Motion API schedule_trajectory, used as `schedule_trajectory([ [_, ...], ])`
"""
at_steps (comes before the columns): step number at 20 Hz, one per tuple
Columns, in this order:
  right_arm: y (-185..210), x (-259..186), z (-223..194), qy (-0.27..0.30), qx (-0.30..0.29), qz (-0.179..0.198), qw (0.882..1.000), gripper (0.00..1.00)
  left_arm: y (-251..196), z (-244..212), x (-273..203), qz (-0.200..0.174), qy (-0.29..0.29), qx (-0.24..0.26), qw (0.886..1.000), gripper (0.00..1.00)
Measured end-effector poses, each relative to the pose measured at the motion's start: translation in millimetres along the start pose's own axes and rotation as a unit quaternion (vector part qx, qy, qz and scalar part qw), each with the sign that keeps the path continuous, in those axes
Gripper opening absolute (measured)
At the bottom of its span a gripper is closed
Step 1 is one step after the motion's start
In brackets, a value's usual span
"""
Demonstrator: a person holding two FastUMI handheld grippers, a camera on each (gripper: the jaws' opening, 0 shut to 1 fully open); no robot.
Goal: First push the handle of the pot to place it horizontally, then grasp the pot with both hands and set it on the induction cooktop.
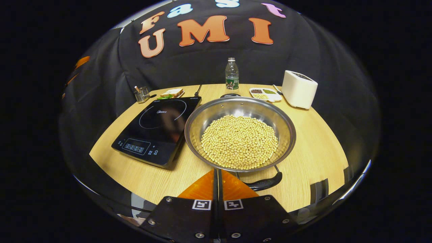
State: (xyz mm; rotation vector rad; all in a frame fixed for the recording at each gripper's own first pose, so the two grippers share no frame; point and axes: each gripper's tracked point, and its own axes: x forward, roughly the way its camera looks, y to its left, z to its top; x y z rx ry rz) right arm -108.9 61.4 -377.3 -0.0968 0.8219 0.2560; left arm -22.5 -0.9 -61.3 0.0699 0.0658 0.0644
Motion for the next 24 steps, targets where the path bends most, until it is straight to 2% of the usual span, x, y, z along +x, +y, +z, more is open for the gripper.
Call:
schedule_trajectory([
  [7, -16.9, 9.6, -11.6, 0.032, 0.005, -0.014, 0.999, 0.00, -11.5, -4.3, 2.2, -0.010, 0.003, 0.001, 1.000, 0.98],
  [11, -21.9, 3.8, -20.0, 0.039, 0.033, -0.004, 0.999, 0.00, -8.2, -5.6, 5.3, -0.005, 0.008, 0.000, 1.000, 0.98],
  [24, -75.5, 10.5, -13.5, 0.038, 0.062, -0.061, 0.996, 0.00, -1.0, -9.1, 11.1, 0.000, 0.009, -0.006, 1.000, 0.98],
])
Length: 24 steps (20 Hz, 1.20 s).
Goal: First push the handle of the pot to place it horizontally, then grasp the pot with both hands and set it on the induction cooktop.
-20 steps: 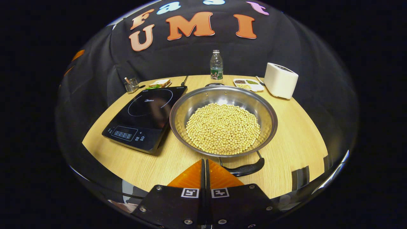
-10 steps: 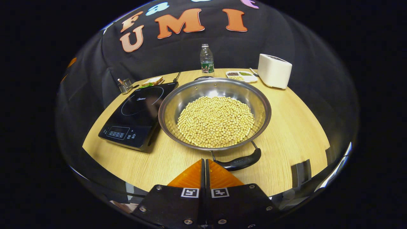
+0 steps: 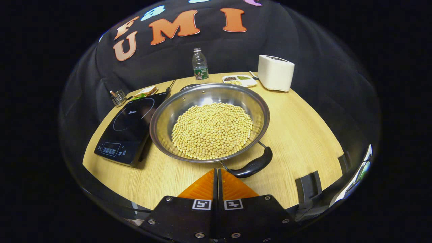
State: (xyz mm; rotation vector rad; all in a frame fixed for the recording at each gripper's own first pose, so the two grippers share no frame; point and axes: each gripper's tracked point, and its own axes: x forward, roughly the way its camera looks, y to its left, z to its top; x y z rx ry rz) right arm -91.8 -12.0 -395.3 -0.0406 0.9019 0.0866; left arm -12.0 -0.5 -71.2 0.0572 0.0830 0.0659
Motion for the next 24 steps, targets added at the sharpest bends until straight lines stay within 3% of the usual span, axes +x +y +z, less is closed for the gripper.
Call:
schedule_trajectory([
  [24, -62.6, 48.1, 38.6, 0.004, 0.049, -0.066, 0.997, 0.00, 6.5, 6.1, 8.6, 0.012, -0.007, 0.003, 1.000, 0.97],
])
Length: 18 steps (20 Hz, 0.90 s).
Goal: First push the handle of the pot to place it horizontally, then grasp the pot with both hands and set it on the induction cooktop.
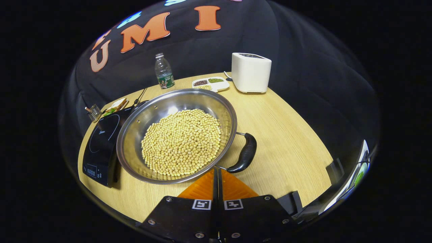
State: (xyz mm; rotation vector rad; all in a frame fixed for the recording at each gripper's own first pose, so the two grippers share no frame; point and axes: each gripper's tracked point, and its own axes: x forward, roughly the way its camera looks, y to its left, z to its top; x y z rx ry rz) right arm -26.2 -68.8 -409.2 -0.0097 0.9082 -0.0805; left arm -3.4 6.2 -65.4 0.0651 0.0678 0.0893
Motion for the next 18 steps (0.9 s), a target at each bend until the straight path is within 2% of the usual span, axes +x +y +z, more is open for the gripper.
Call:
schedule_trajectory([
  [8, -13.8, 19.2, 20.2, 0.003, 0.017, -0.007, 1.000, 0.00, -8.7, 5.4, 16.7, 0.002, 0.001, 0.009, 1.000, 0.98],
  [18, -26.2, 44.1, 43.9, 0.006, 0.039, -0.011, 0.999, 0.00, -38.6, -8.6, 39.0, -0.025, 0.017, -0.011, 0.999, 0.98],
])
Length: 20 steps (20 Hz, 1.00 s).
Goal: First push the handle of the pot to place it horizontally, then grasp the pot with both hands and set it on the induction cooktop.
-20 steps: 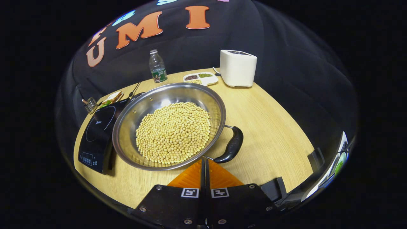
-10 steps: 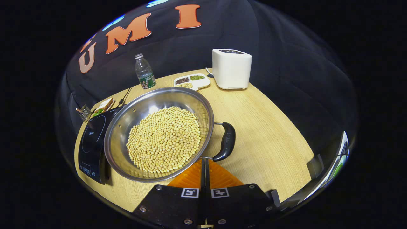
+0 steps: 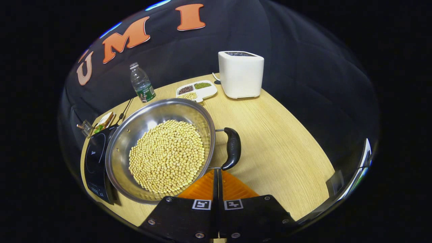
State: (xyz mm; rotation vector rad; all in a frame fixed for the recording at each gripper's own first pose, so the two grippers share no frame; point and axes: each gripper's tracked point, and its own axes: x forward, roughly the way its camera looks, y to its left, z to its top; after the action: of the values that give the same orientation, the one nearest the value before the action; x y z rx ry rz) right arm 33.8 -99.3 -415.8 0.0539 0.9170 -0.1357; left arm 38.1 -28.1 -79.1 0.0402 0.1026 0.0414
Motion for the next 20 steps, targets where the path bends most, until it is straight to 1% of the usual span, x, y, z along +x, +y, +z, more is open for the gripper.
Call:
schedule_trajectory([
  [3, -1.2, 7.6, 8.4, -0.003, 0.003, 0.000, 1.000, 0.00, -14.1, -22.9, 10.3, -0.008, 0.018, 0.000, 1.000, 0.98],
  [5, -1.6, 12.9, 13.6, -0.005, 0.004, 0.003, 1.000, 0.00, -31.1, -39.9, 17.8, -0.021, 0.030, -0.004, 0.999, 0.98],
  [7, -1.2, 17.0, 19.1, -0.009, 0.006, 0.001, 1.000, 0.00, -60.7, -61.9, 22.2, -0.044, 0.045, -0.008, 0.998, 0.98],
  [10, -1.4, 24.2, 26.4, -0.017, 0.002, -0.007, 1.000, 0.00, -109.9, -102.7, 26.7, -0.086, 0.080, -0.019, 0.993, 0.99],
  [11, -2.1, 25.4, 28.4, -0.018, 0.003, -0.007, 1.000, 0.00, -125.0, -115.2, 30.6, -0.097, 0.091, -0.024, 0.991, 0.98],
  [14, -0.6, 30.6, 34.0, -0.018, 0.009, -0.003, 1.000, 0.00, -162.6, -158.2, 35.3, -0.116, 0.128, -0.036, 0.984, 0.98],
  [17, -1.8, 38.5, 40.4, -0.027, 0.000, -0.006, 1.000, 0.00, -206.5, -202.5, 29.5, -0.145, 0.174, -0.056, 0.972, 0.98],
  [19, -3.0, 43.2, 44.8, -0.031, -0.005, -0.009, 0.999, 0.00, -228.9, -227.4, 22.2, -0.161, 0.204, -0.058, 0.964, 0.98],
  [20, -2.8, 44.8, 47.4, -0.034, -0.004, -0.008, 0.999, 0.00, -239.2, -236.9, 21.8, -0.164, 0.212, -0.056, 0.962, 0.99],
])
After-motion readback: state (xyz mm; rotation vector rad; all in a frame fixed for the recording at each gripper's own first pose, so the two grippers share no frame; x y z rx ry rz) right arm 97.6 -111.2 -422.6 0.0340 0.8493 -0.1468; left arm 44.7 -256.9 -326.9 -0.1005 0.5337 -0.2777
